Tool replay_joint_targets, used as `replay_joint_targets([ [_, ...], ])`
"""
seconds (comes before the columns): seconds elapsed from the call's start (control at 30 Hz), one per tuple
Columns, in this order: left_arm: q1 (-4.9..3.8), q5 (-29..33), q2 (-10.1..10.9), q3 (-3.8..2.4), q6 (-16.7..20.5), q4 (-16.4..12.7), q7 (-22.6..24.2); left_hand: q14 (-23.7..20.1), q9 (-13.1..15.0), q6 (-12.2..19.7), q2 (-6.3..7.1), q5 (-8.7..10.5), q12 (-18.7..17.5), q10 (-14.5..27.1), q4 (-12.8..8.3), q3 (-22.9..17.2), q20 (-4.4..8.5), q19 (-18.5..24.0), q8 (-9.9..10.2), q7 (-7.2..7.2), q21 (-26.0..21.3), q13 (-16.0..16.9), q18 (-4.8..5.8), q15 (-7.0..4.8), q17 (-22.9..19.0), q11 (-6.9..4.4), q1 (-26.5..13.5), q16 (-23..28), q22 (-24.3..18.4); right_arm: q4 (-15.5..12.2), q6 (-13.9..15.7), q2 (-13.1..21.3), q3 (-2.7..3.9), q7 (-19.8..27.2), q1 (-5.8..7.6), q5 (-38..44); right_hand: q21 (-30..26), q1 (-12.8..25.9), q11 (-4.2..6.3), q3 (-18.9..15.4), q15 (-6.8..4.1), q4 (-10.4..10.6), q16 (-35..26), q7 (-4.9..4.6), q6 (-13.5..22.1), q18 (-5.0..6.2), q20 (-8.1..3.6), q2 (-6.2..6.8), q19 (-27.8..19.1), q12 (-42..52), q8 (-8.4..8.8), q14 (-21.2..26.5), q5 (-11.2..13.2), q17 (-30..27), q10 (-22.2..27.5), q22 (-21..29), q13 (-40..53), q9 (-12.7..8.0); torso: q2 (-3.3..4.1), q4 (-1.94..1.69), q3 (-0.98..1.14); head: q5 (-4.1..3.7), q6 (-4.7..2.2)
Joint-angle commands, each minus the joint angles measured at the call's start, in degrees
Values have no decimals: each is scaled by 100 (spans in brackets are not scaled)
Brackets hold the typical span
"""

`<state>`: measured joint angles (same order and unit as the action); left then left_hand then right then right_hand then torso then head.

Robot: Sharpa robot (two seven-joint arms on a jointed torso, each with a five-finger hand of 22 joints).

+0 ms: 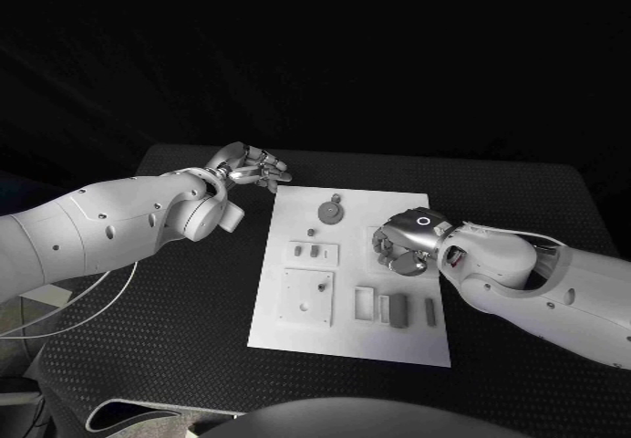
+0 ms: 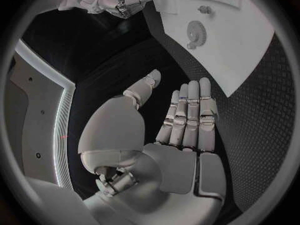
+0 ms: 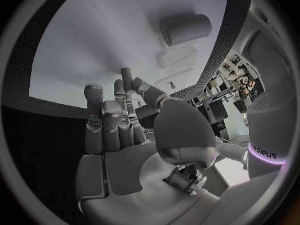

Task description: Assemble the parts on the task board

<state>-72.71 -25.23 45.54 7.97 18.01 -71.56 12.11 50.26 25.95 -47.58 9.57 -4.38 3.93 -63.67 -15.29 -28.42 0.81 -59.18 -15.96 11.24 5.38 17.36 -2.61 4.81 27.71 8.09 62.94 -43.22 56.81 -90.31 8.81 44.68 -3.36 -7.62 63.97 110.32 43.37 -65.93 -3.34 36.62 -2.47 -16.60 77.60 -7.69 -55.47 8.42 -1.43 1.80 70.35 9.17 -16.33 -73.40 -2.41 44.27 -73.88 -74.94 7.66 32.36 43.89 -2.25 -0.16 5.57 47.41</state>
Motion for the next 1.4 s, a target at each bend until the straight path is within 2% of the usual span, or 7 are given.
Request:
replay_joint_targets([
  [0.03,-7,8,-5,-4,-62,-11,60,5,1,44,-32,21,4,28,-3,28,-8,-17,-2,6,-40,-4,-106,15,7,1,13,38,-9,-50,236,-3,0,31,-5,171,17,-18,26,42,-81,4,12,3,-59,658,-12,-68,43,50,-33,32,-32,11,-95,-105,25,-5,-3,0,-2,6,3],
  [0.43,-6,8,3,-4,-51,-15,67,7,2,45,-36,22,4,28,-4,29,-8,-18,-2,6,-41,-3,-106,14,12,0,14,41,-9,-297,522,113,19,13,-4,276,56,-65,73,71,-128,1,34,42,-159,658,-29,-40,78,73,-81,20,-32,35,-207,-113,68,0,-3,2,-5,28,-11],
  [0.63,-5,8,6,-4,-44,-17,67,7,2,46,-37,22,4,27,-4,30,-8,-19,-3,6,-42,-3,-106,14,15,0,15,43,-10,-580,497,184,153,-24,3,297,62,-70,79,72,-133,1,37,48,-172,658,-32,-32,81,74,-87,18,-32,39,-219,-113,73,2,-2,3,-4,40,-18],
  [0.73,-5,8,4,-4,-41,-17,69,8,2,47,-37,22,4,28,-5,30,-8,-19,-3,6,-43,-3,-106,14,16,0,16,43,-10,-777,500,203,190,-27,13,297,64,-73,81,73,-136,1,37,50,-177,658,-33,-28,81,75,-90,18,-32,39,-225,-114,76,3,-3,2,-7,69,-21],
  [1.03,-5,8,-26,-5,-24,0,74,9,2,48,-40,21,4,28,-7,30,-7,-20,-3,6,-44,-3,-107,14,20,0,19,46,-10,-999,490,-246,192,34,15,293,68,-76,84,75,-139,2,37,52,-183,658,-36,-26,82,74,-93,17,-32,41,-233,-114,80,3,-2,11,1,169,-2],
  [1.13,-5,8,-51,-5,-28,19,76,9,2,48,-40,21,4,28,-7,31,-7,-20,-3,6,-45,-3,-107,14,21,0,19,47,-10,-942,487,-557,157,63,7,371,68,-79,85,78,-140,1,36,52,-183,658,-37,-28,82,73,-93,17,-32,41,-234,-114,81,3,-6,8,-6,188,-5],
  [1.4,-5,8,-107,-5,-29,41,70,10,2,48,-42,21,4,28,-7,31,-8,-21,-4,6,-46,-3,-106,14,24,0,19,49,-11,-732,469,-1075,-48,113,-149,520,70,-87,86,82,-142,-1,36,53,-183,658,-40,-31,81,71,-92,18,-32,41,-234,-114,82,2,-9,-12,-16,275,6],
])
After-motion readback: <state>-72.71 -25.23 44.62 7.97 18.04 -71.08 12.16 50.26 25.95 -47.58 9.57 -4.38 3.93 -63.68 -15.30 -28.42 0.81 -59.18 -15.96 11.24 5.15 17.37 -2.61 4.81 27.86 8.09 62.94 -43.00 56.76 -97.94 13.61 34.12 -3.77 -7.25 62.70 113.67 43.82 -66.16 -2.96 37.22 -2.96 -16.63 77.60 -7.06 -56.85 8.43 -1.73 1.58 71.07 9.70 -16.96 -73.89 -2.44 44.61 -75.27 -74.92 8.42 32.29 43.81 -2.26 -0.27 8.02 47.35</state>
